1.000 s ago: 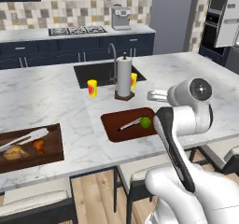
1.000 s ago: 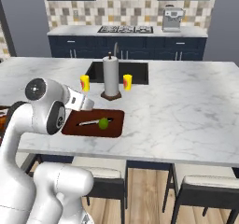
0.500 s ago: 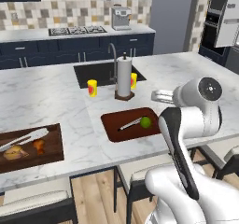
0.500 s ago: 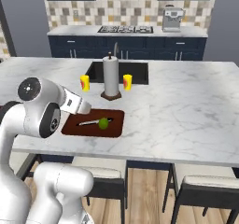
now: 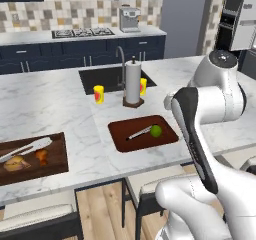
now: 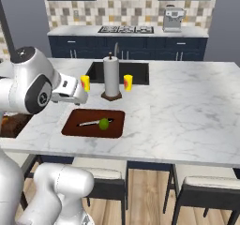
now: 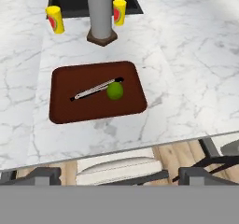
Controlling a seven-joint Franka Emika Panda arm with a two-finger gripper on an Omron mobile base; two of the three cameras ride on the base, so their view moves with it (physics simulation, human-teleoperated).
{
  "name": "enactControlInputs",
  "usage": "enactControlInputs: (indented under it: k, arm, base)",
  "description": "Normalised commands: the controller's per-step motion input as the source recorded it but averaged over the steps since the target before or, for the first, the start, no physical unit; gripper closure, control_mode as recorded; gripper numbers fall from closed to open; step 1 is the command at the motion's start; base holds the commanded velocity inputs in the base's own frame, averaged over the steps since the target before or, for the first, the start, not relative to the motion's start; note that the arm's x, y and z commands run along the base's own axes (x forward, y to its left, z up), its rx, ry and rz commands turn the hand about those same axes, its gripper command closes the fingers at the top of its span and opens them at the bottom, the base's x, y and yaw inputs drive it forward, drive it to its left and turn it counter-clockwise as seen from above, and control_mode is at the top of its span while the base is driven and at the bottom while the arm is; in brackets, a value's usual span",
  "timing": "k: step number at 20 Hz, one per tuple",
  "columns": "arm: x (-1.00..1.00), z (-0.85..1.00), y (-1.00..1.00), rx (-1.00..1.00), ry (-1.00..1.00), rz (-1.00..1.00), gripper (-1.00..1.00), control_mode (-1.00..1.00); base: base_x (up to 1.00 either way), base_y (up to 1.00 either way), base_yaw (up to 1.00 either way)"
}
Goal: Gather the eggplant and lime from the fridge and place them on a tray on the dining counter. Then gather the chicken drumsticks from the fridge and place them on the other tray.
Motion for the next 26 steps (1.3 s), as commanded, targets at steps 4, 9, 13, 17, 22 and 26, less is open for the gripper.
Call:
enactControlInputs:
  k: [4,9,13,17,22,26]
  arm:
    - [-0.58,-0.15,0.00,0.00,-0.18,0.07,-1.00,-1.00]
    - [-0.69,-0.09,0.00,0.00,-0.11,0.00,-1.00,-1.00]
    - [-0.49,0.00,0.00,0.00,-0.04,0.00,-1.00,-1.00]
    - [-0.24,-0.07,0.00,0.00,-0.01,0.00,-1.00,-1.00]
    - [-0.01,-0.07,0.00,0.00,0.01,0.00,-1.00,-1.00]
    - [0.00,0.00,0.00,0.00,0.00,0.00,-1.00,1.00]
  base:
    - [0.00,0.00,0.00]
    - [0.00,0.00,0.00]
    - [0.00,0.00,0.00]
    - [0.00,0.00,0.00]
    - [0.00,0.00,0.00]
    - [-0.21,-0.11,-0.05]
